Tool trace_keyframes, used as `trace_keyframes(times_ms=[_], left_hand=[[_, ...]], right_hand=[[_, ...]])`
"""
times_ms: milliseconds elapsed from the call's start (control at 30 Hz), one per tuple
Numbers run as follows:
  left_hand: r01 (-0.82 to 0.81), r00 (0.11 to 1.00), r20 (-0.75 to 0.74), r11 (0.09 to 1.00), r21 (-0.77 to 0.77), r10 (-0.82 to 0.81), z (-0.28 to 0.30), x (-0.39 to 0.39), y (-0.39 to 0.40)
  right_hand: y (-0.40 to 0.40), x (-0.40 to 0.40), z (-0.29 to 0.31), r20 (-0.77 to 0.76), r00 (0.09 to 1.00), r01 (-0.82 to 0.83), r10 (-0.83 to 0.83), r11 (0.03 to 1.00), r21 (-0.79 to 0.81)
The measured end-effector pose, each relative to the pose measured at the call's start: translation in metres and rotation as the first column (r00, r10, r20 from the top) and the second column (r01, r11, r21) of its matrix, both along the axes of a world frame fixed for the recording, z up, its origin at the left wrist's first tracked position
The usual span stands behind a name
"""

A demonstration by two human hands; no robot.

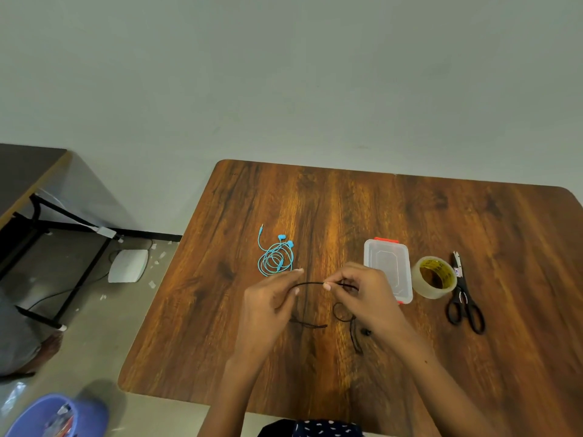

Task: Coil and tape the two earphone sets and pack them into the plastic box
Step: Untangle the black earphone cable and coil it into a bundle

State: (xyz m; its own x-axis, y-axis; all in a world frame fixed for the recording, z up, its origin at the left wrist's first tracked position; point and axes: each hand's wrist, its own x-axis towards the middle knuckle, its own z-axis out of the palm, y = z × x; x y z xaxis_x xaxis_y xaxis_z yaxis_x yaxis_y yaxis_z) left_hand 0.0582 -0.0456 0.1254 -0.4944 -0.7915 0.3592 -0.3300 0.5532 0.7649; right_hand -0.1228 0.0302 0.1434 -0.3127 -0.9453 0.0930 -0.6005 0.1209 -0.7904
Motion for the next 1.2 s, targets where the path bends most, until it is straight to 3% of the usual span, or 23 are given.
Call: trace_keyframes(times_ms=[167,333,533,833,1033,1200], left_hand=[[0.09,0.994,-0.059,0.996,-0.025,-0.092,0.001,-0.014,0.009],[0.045,0.997,-0.065,0.998,-0.033,-0.047,0.003,-0.008,0.004],[-0.059,0.993,-0.101,0.998,-0.026,0.056,0.002,0.011,-0.007],[-0.057,0.997,-0.062,0.996,-0.062,0.054,-0.004,0.009,-0.004],[-0.092,0.993,-0.074,0.996,-0.007,0.092,-0.004,0.009,-0.002],[0.018,1.0,0.006,0.999,0.027,-0.019,-0.003,0.002,-0.001]], right_hand=[[-0.003,0.009,0.005,0.062,0.997,-0.048,0.051,0.998,-0.034],[0.0,0.009,0.005,0.196,0.98,-0.017,0.019,1.0,-0.01],[0.018,-0.022,0.001,0.254,0.965,0.059,-0.063,0.998,0.024],[0.019,-0.02,-0.007,0.176,0.977,0.117,-0.116,0.993,0.006],[0.016,-0.017,-0.001,0.112,0.989,0.104,-0.099,0.994,-0.039],[0.013,-0.017,0.001,0.03,0.995,0.094,-0.093,0.995,-0.036]])
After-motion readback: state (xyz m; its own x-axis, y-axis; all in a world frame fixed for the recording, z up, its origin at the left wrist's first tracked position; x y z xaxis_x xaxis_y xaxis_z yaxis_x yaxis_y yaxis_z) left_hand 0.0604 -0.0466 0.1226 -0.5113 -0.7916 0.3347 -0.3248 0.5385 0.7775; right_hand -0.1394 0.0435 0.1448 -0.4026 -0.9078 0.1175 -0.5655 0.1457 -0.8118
